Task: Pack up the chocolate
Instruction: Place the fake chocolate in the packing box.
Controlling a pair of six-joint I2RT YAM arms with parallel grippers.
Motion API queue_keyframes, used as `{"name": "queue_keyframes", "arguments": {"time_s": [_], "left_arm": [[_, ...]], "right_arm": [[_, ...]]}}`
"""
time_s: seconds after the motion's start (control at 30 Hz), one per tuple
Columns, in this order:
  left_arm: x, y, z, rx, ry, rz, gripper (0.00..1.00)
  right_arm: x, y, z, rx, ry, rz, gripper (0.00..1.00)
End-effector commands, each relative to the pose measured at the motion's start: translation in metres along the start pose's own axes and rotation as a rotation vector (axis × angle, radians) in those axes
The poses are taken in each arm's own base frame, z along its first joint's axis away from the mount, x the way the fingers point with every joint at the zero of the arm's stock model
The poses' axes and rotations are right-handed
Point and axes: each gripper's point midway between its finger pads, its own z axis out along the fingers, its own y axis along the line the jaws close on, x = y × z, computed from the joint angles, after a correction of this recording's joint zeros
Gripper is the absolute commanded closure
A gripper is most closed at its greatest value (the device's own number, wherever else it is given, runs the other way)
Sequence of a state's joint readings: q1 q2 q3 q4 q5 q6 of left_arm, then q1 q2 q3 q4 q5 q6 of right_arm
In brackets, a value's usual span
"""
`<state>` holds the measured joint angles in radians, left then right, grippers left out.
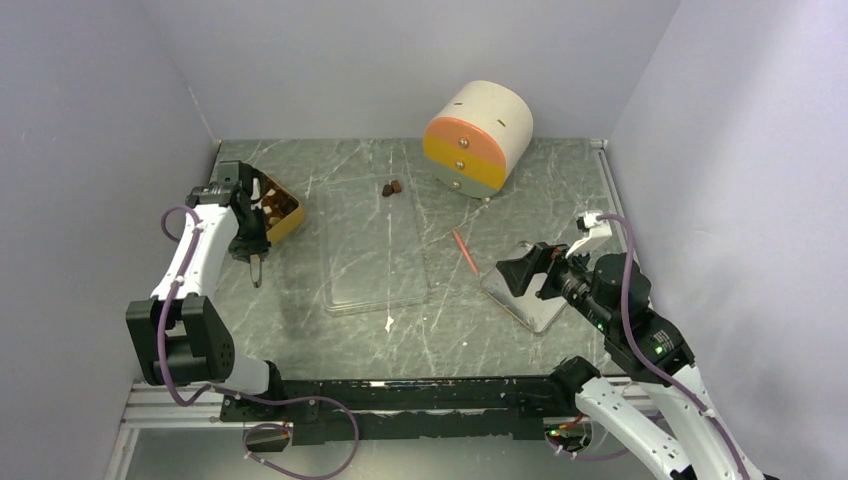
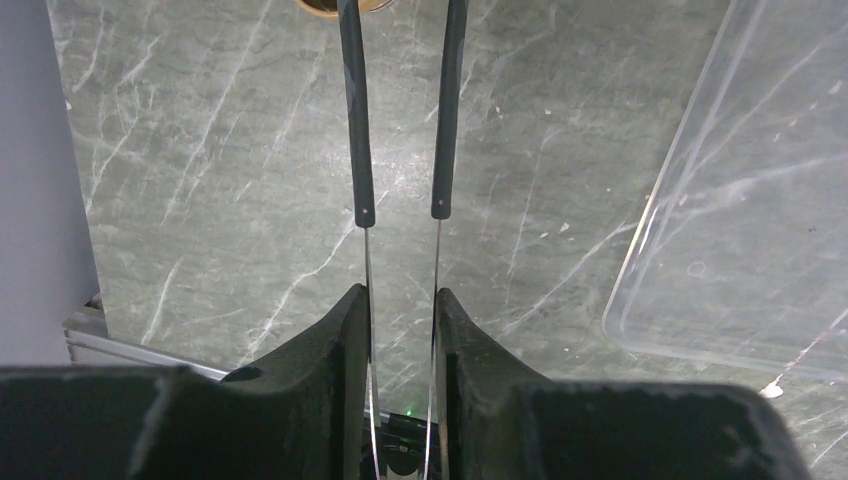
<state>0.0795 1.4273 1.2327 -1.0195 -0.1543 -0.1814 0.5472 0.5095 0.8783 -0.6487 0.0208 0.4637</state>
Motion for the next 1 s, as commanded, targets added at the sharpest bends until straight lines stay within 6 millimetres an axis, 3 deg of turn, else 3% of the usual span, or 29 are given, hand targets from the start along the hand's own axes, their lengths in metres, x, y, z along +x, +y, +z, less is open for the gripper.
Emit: {"name": "queue_keyframes", "arguments": {"time_s": [0.0, 0.33, 0.6, 0.83, 0.97], "left_arm": [[-0.014, -0.002, 0.0, 0.012, -0.028, -0.027, 0.7], [-0.019, -0.006, 0.004, 0.026, -0.024, -0.018, 0.61], [-0.03, -0.003, -0.004, 0.016, -0.063, -0.019, 0.62], [-0.055, -0.01, -0.033, 0.077, -0.147, 0.005, 0.65], [-0.071, -0.03, -0.052, 0.168, -0.223, 0.041, 0.67]], "right_arm": [[-0.02, 0.01, -0.011, -0.033, -0.065, -0.002, 0.01], [-0.018, 0.008, -0.01, -0.026, -0.068, 0.005, 0.01], [-0.017, 0.006, -0.01, -0.018, -0.071, 0.008, 0.0], [-0.015, 0.004, -0.009, -0.012, -0.065, 0.013, 0.01], [-0.016, -0.001, -0.008, 0.016, -0.068, 0.002, 0.0]]}}
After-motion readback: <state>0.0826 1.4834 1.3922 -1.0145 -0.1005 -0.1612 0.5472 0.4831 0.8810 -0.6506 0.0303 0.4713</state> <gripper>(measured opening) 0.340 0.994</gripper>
